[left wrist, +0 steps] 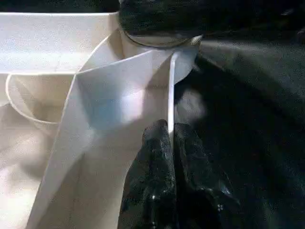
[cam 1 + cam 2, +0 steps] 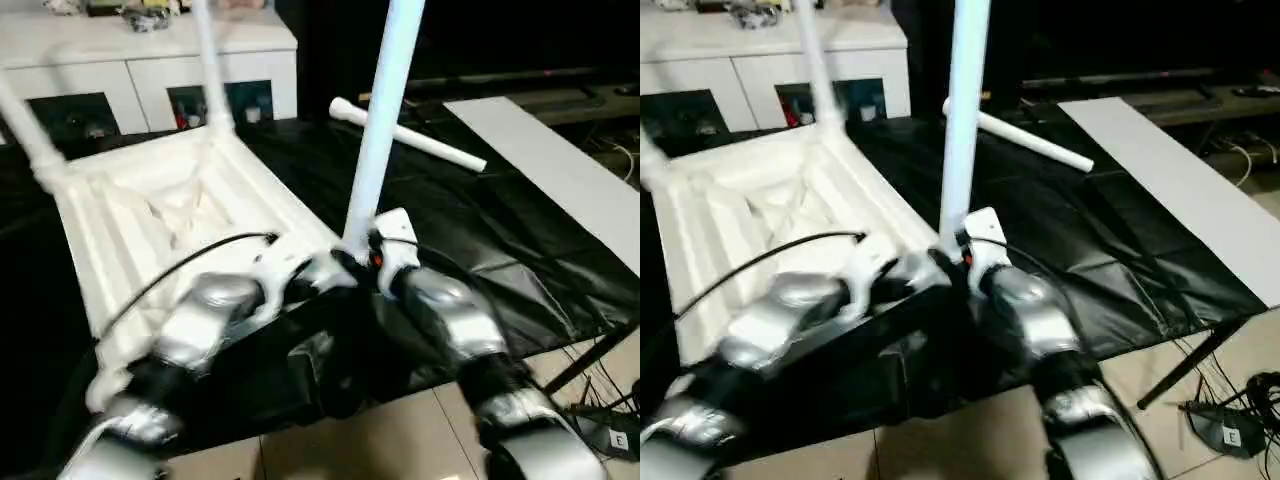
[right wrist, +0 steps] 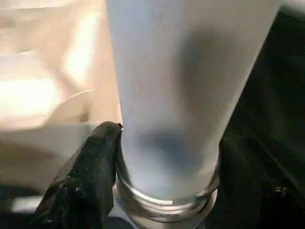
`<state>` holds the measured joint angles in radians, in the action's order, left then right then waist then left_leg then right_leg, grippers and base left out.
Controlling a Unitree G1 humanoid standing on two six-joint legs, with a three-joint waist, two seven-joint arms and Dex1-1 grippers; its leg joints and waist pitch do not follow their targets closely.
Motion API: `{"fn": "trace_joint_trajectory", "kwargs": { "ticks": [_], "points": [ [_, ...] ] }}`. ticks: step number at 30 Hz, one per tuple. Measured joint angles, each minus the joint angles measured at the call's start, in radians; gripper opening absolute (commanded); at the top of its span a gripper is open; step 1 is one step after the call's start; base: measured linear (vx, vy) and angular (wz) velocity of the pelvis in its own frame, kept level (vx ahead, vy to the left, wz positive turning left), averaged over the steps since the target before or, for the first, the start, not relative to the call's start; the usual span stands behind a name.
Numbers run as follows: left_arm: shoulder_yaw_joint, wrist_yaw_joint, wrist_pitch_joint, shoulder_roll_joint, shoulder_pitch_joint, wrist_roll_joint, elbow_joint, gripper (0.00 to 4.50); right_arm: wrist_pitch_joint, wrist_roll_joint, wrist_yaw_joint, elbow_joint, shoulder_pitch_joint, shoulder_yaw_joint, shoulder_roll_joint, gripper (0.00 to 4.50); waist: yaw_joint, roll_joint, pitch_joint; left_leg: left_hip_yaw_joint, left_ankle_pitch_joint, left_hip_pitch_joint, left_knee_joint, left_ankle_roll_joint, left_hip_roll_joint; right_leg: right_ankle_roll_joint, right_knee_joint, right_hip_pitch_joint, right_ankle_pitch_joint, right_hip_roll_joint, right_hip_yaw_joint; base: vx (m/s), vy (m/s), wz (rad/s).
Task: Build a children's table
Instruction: Rotate leg to tighten
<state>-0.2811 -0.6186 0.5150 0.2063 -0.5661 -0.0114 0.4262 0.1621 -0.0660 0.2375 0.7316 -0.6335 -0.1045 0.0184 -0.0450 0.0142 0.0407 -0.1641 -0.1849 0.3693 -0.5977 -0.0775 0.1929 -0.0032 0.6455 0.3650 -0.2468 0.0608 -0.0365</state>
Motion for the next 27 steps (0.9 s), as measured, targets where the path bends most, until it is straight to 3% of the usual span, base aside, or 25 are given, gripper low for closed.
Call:
{"fn": "trace_joint_trajectory", "kwargs": {
  "ticks": [6,7,9,14,20,27],
  "points": [
    [0.001,0.036,-0.013,-0.022,-0.024,-0.014,0.041,0.0,-0.043,0.028,-0.083,0.075,-0.04,0.013,-0.034,2.69,0.006,0.003,-0.002,0.0,0.0,0.0,0.002,0.0,0.0,0.0,-0.001,0.0,0.0,0.0,0.0,0.0,0.0,0.0],
    [0.001,0.036,-0.013,-0.022,-0.024,-0.014,0.041,0.0,-0.047,0.024,-0.074,0.075,-0.038,0.023,-0.035,3.39,0.006,0.003,-0.002,0.0,0.0,0.0,0.002,0.0,0.0,0.0,-0.001,0.0,0.0,0.0,0.0,0.0,0.0,0.0],
    [-0.002,0.028,-0.017,-0.015,-0.023,-0.014,0.037,0.0,-0.057,0.015,-0.041,0.071,-0.032,0.037,-0.035,3.39,0.007,0.003,-0.002,-0.001,0.0,0.0,0.003,0.0,0.0,0.0,-0.001,0.001,0.0,0.0,0.0,0.0,0.0,0.0],
    [-0.012,-0.058,-0.058,0.061,0.01,-0.012,-0.012,0.0,-0.06,-0.027,0.156,0.053,-0.024,0.026,0.007,3.88,0.017,0.004,-0.001,0.001,0.0,0.001,0.005,0.0,0.001,0.001,-0.003,0.005,0.001,-0.001,-0.002,0.0,0.0,0.0],
    [-0.011,-0.235,-0.138,0.191,0.078,0.03,-0.101,0.0,-0.057,-0.05,0.498,-0.059,0.036,-0.053,0.15,3.88,0.002,0.004,-0.001,0.001,0.004,0.017,0.007,0.006,0.002,0.001,-0.006,0.019,0.001,-0.002,-0.005,0.0,0.0,0.0],
    [-0.032,-0.463,-0.139,0.326,0.162,0.098,-0.231,0.0,-0.07,-0.059,0.807,-0.129,0.057,-0.14,0.269,3.88,-0.034,0.004,0.0,-0.003,0.002,0.019,0.005,0.009,0.002,0.001,-0.009,0.019,0.001,0.0,-0.005,0.0,0.0,0.0]
  ]
}}
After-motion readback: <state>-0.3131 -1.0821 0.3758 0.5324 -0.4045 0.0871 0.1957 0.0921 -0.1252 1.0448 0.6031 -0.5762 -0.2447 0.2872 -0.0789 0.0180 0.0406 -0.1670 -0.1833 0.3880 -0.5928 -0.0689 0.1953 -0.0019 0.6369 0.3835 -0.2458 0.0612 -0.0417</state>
